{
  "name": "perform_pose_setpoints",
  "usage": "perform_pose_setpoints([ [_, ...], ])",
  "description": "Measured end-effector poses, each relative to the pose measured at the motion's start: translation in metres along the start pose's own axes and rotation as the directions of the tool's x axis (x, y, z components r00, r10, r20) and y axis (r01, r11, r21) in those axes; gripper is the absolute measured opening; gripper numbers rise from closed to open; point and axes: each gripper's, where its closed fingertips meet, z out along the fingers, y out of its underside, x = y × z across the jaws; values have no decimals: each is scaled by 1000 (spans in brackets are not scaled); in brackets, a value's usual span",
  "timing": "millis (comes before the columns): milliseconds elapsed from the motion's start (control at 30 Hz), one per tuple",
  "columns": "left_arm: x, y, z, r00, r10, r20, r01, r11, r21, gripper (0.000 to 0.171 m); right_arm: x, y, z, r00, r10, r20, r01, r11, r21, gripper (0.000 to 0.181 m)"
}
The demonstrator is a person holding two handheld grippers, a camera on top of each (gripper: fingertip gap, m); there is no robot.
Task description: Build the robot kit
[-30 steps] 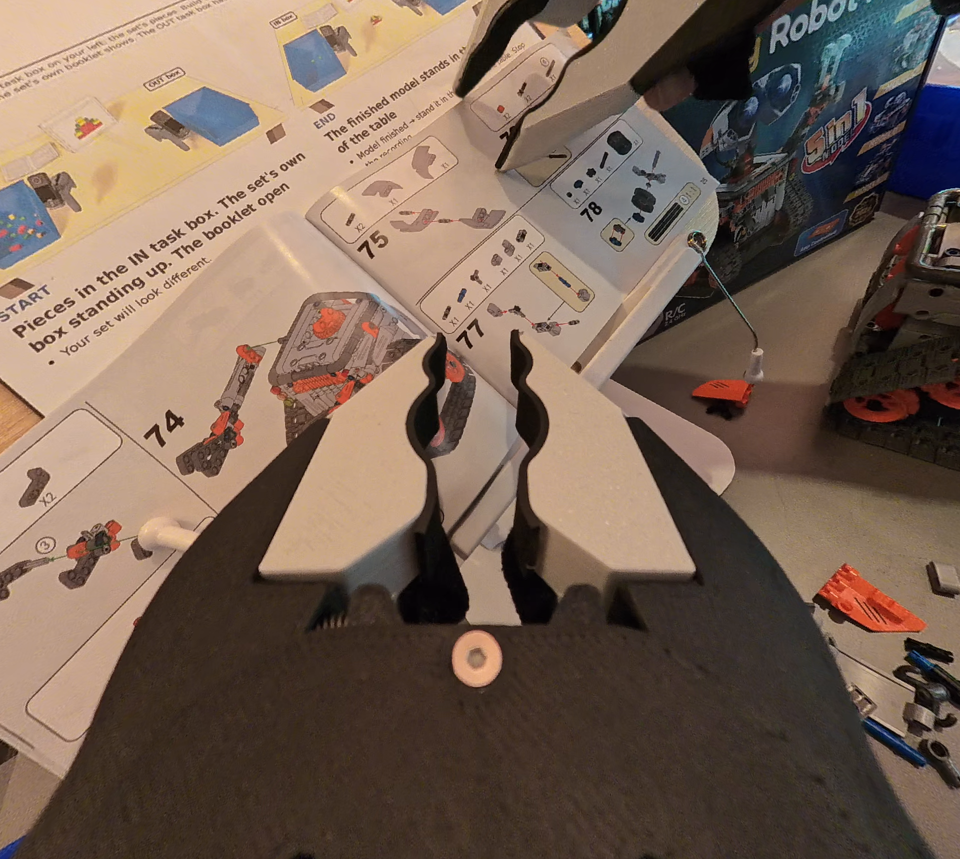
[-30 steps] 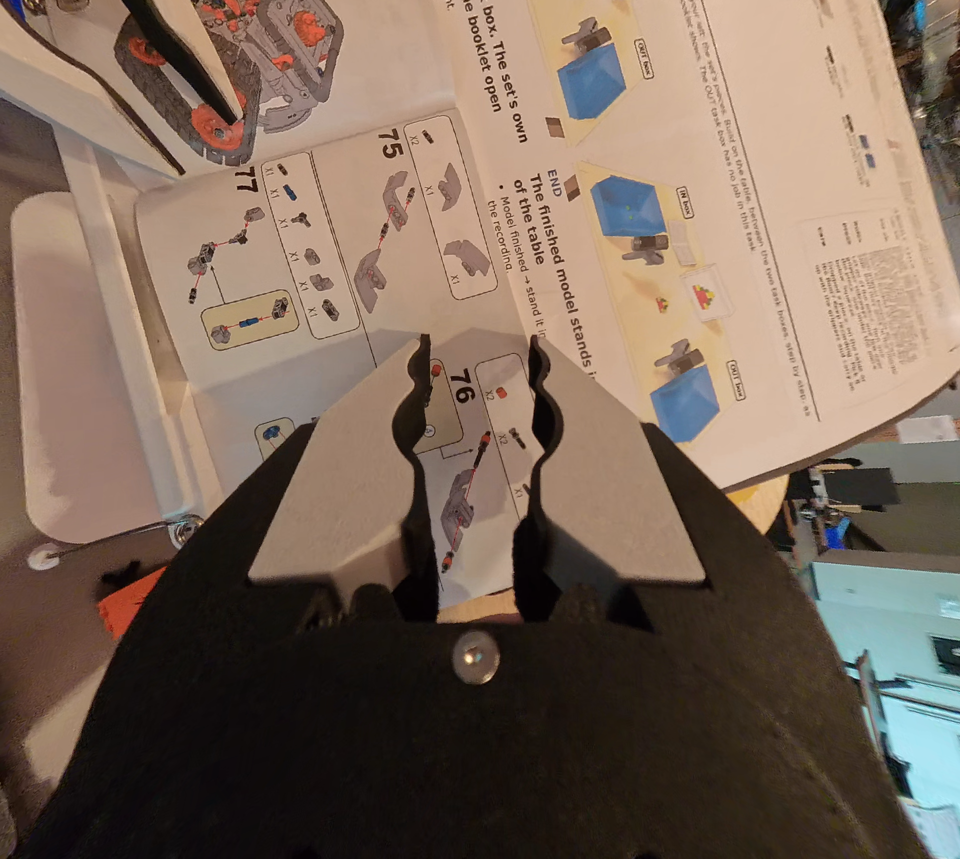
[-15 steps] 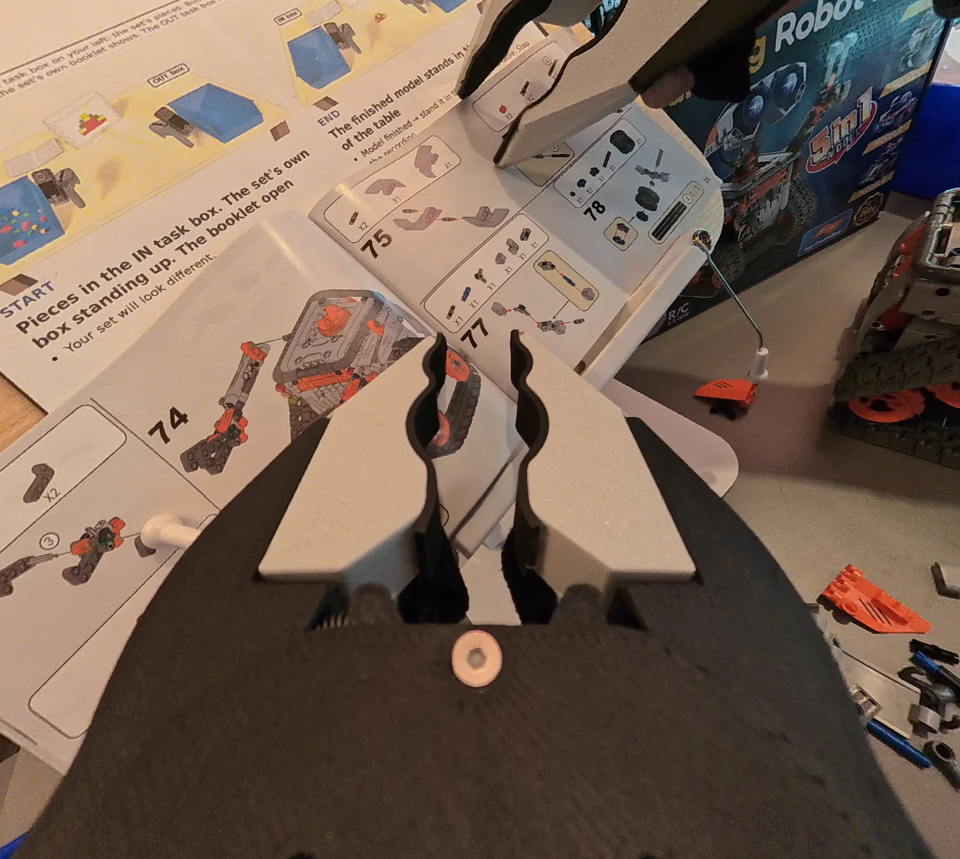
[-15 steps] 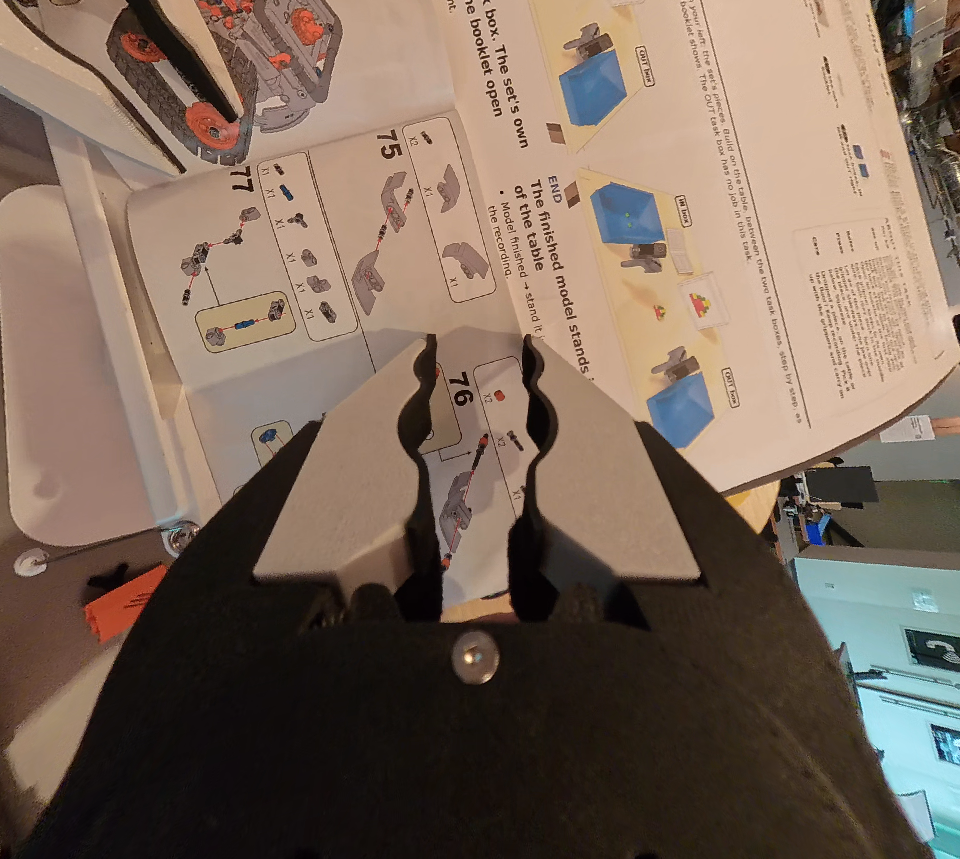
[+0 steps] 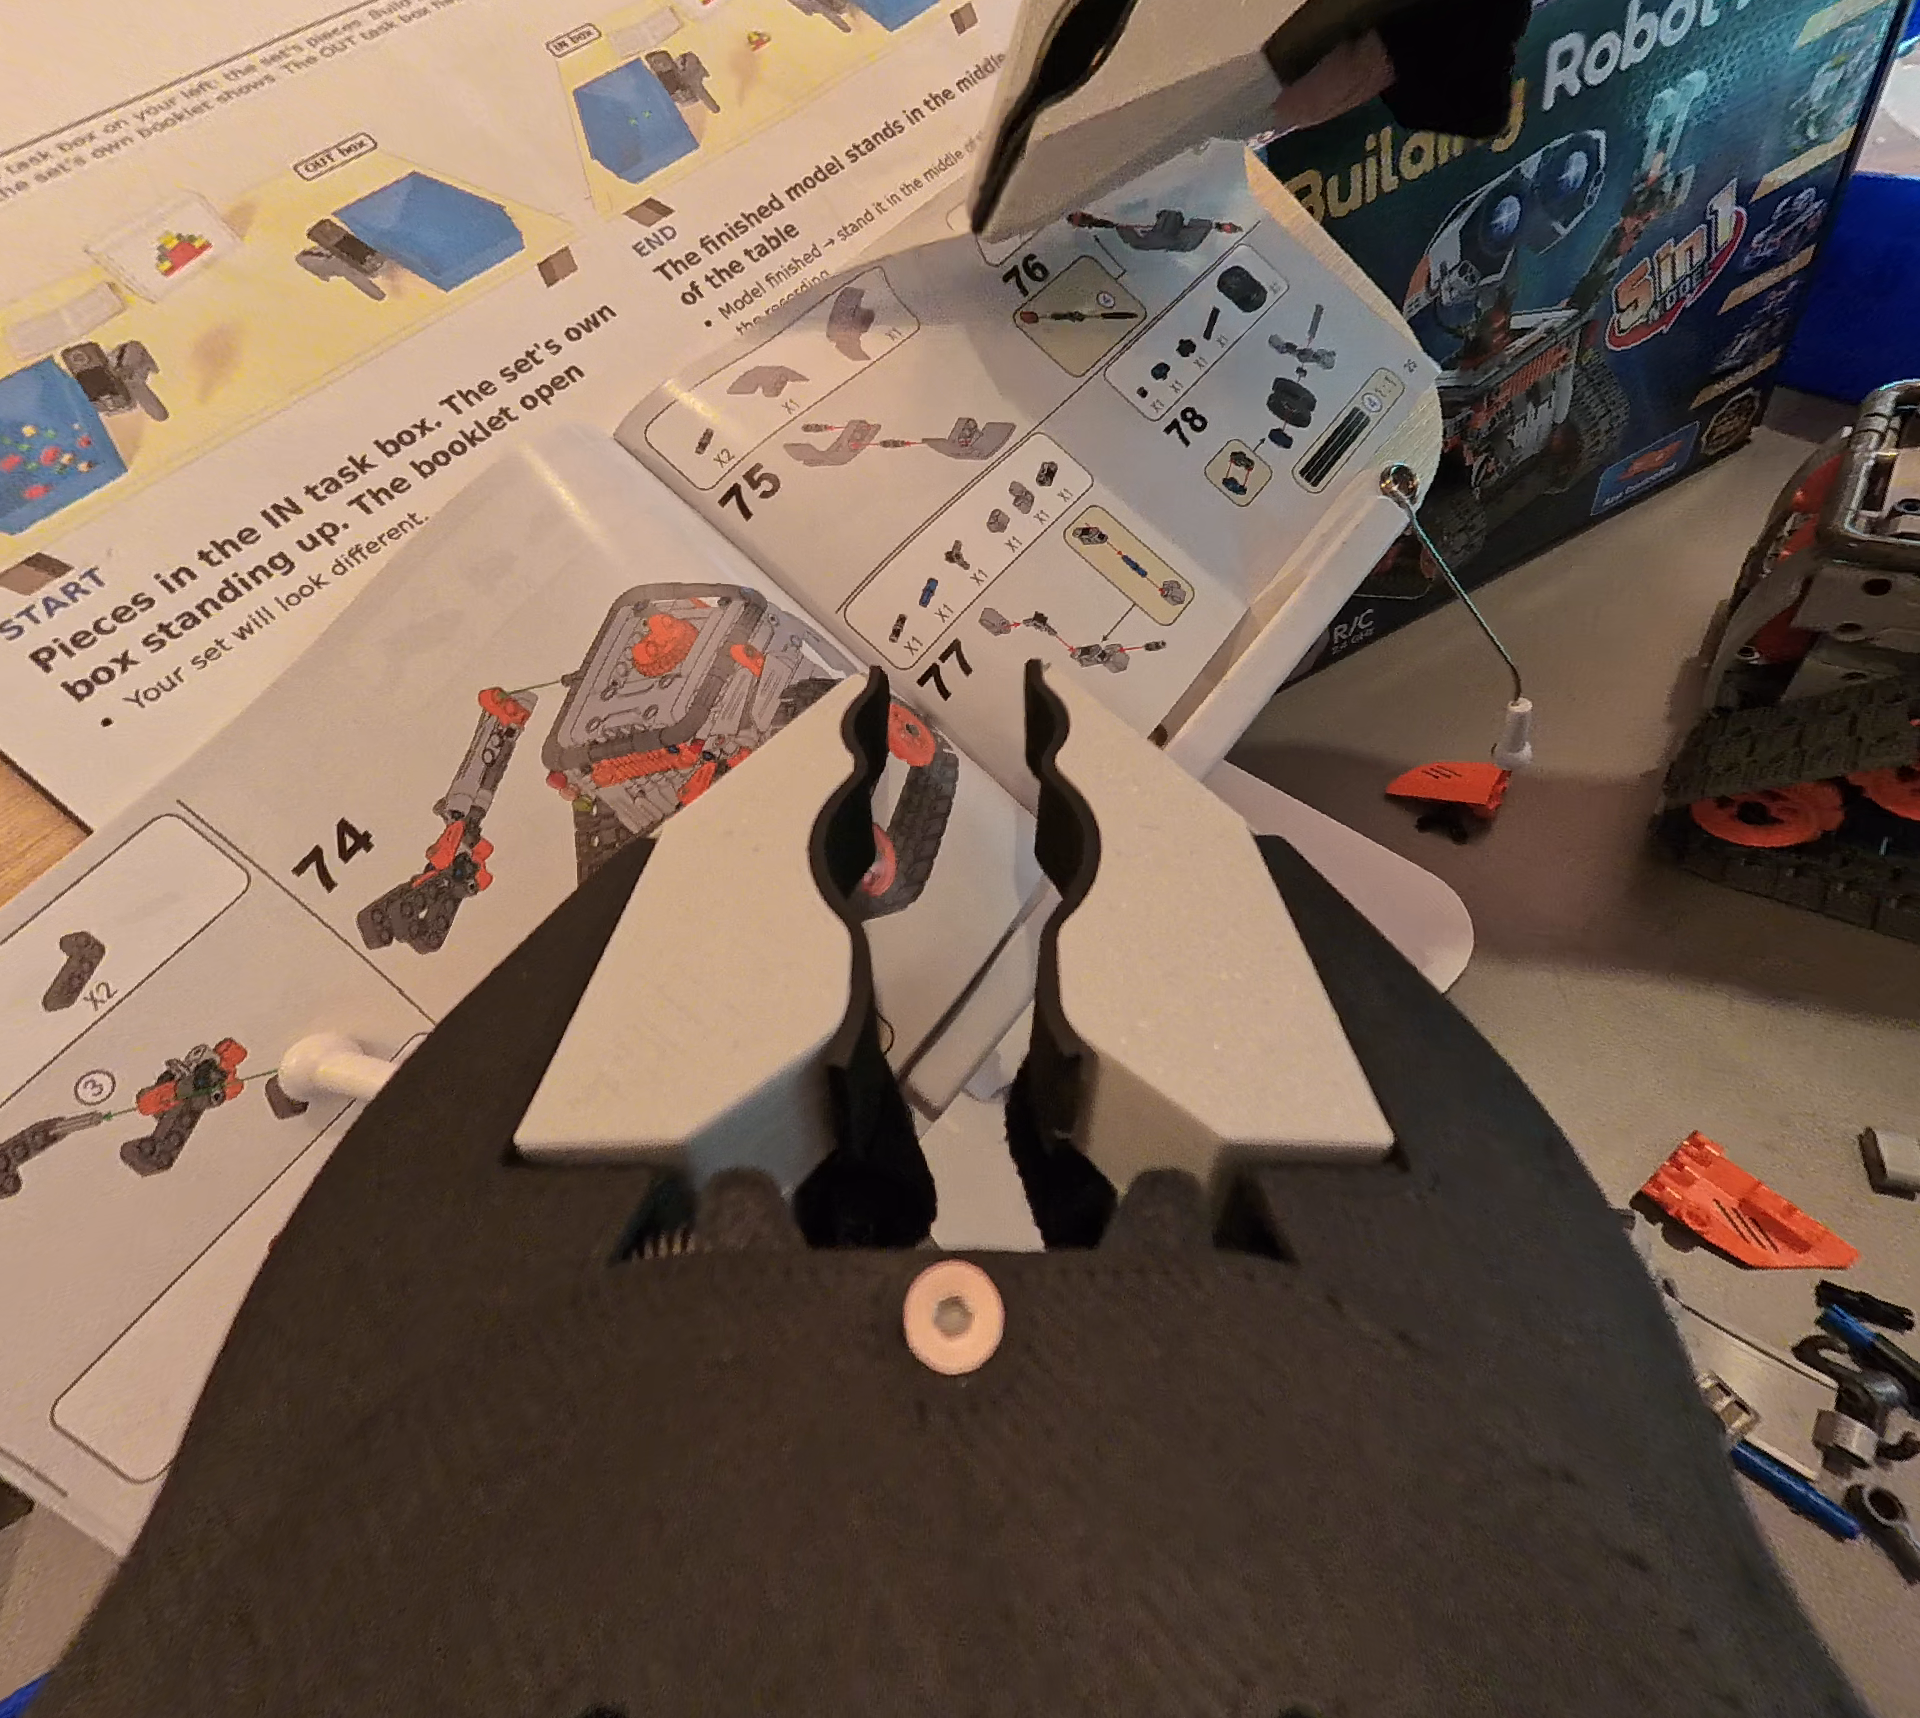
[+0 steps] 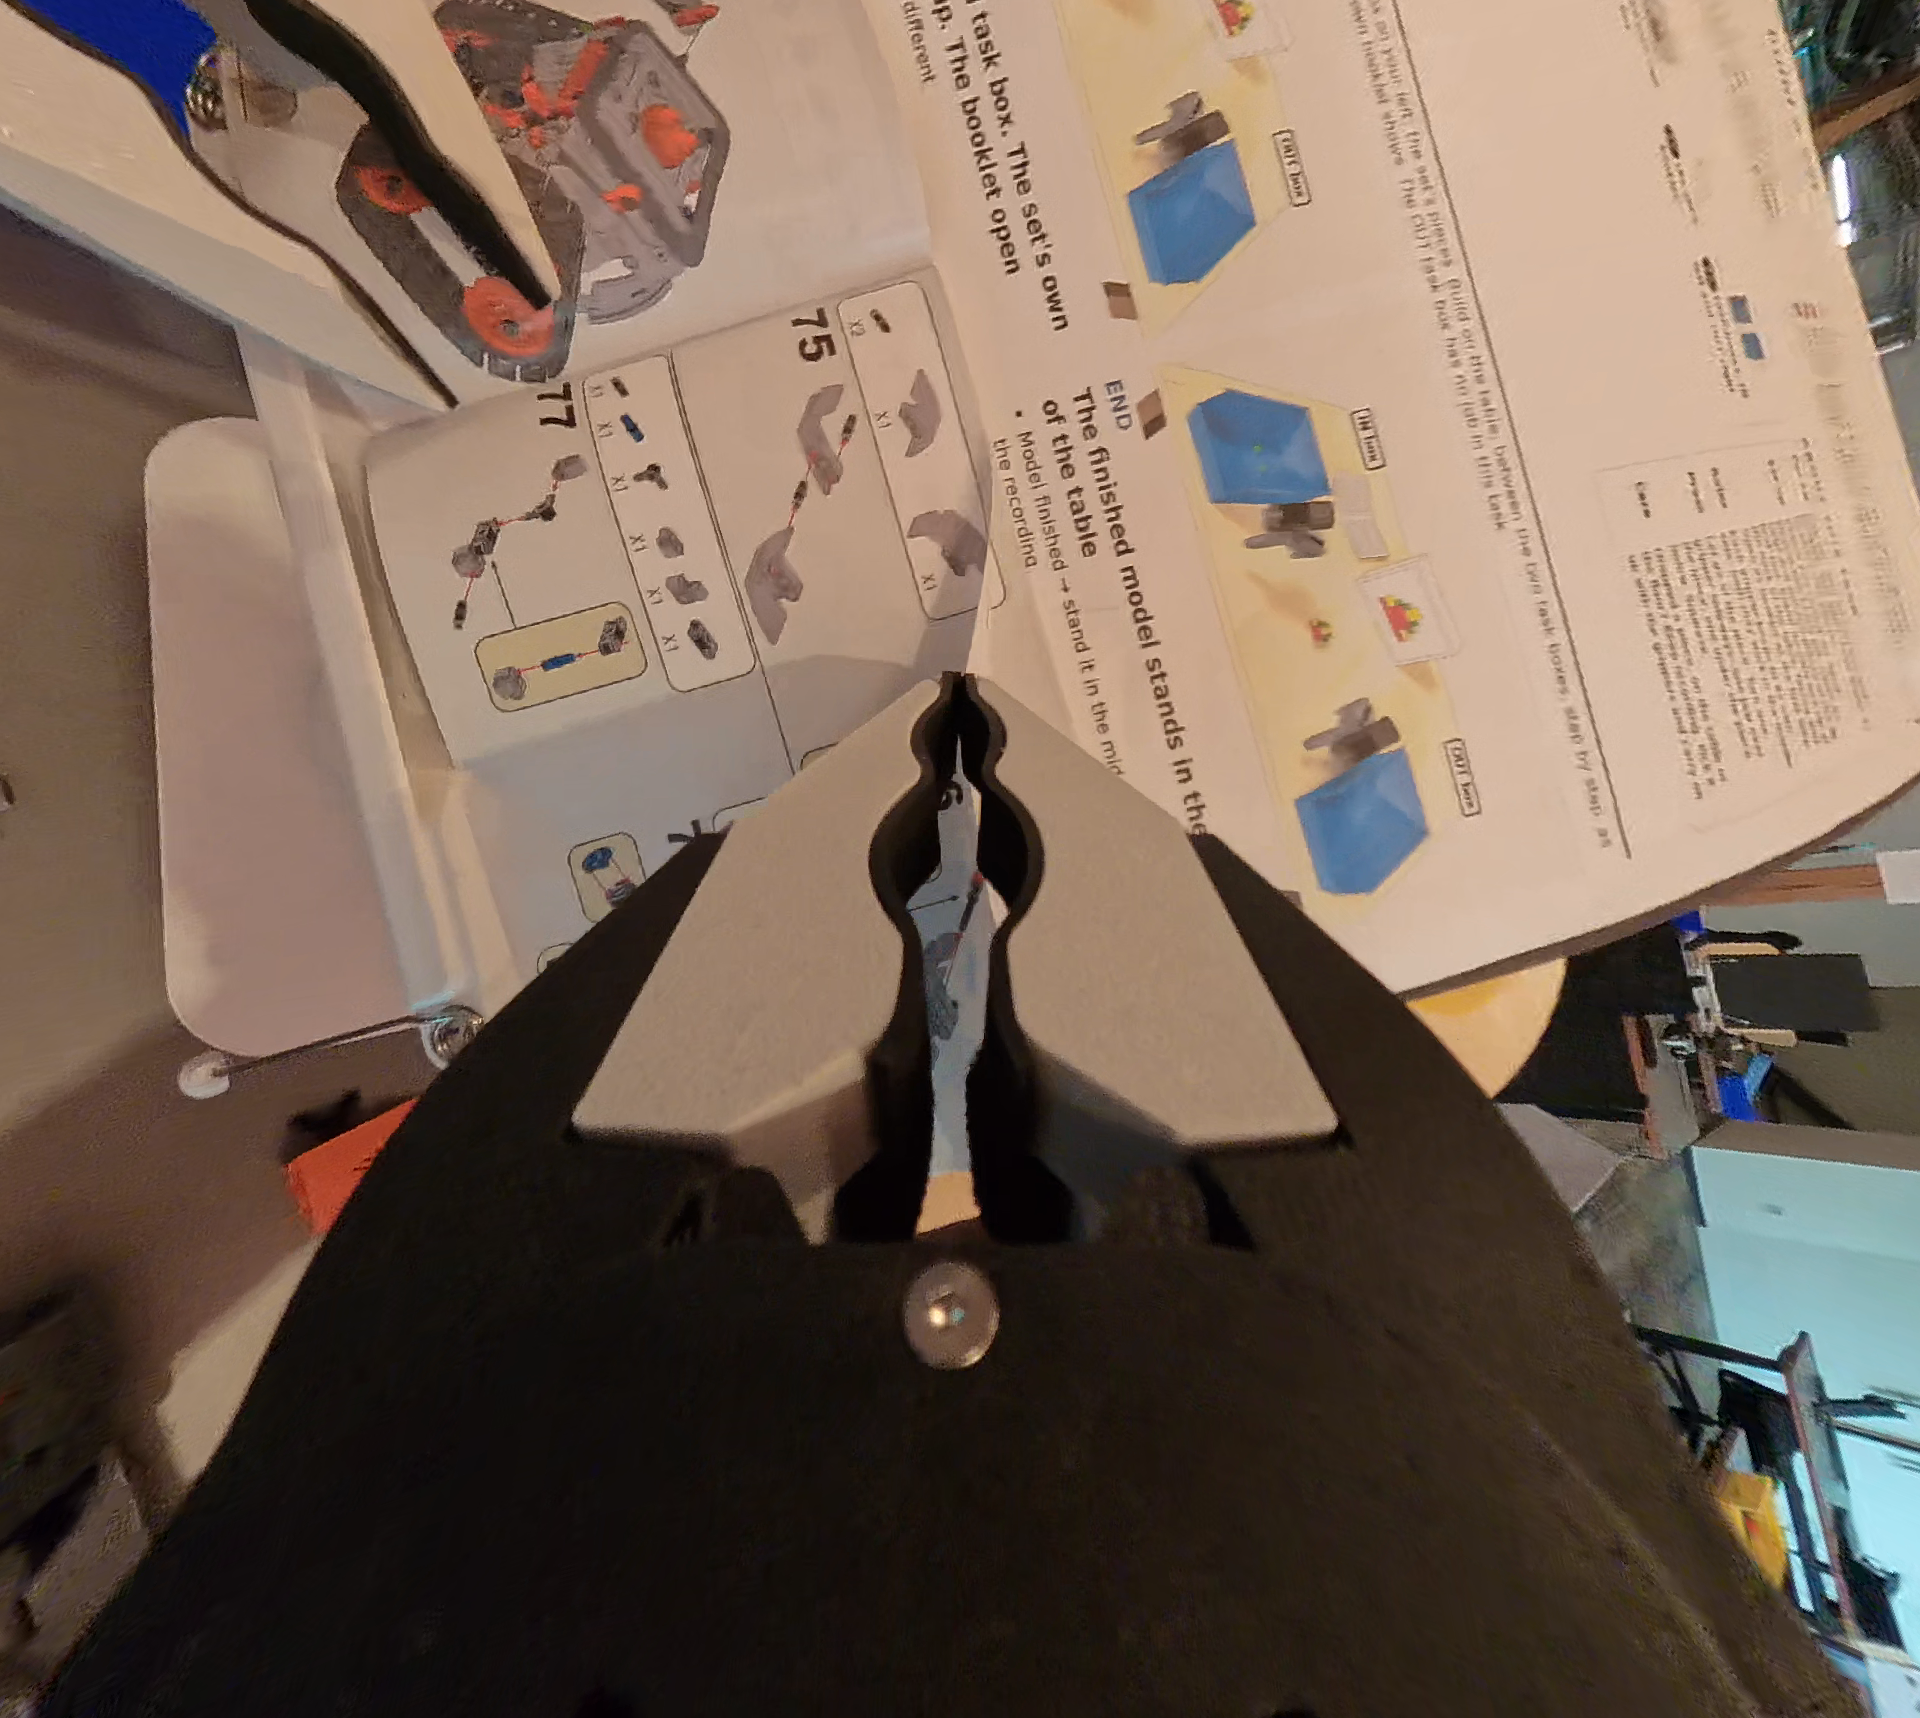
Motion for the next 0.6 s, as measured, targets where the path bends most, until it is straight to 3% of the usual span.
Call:
perform_pose_setpoints([
  [133, 2, -2, 1, 1000, 5, -3, -5, 1000, 6, 25, 3, -8, -8, 994, 101, 40, -103, 994, 47, 0],
  [300, 8, -5, 3, 1000, 18, -13, -18, 1000, 9, 26, -16, -16, -15, 958, 199, 207, -215, 975, 57, 0],
  [500, 17, -14, 11, 998, 52, -27, -51, 999, 11, 26, -16, -23, -20, 912, 300, 280, -329, 942, 61, 0],
  [600, 20, -17, 13, 997, 71, -28, -71, 997, 12, 27, -22, -28, -24, 852, 357, 382, -411, 910, 65, 0],
])
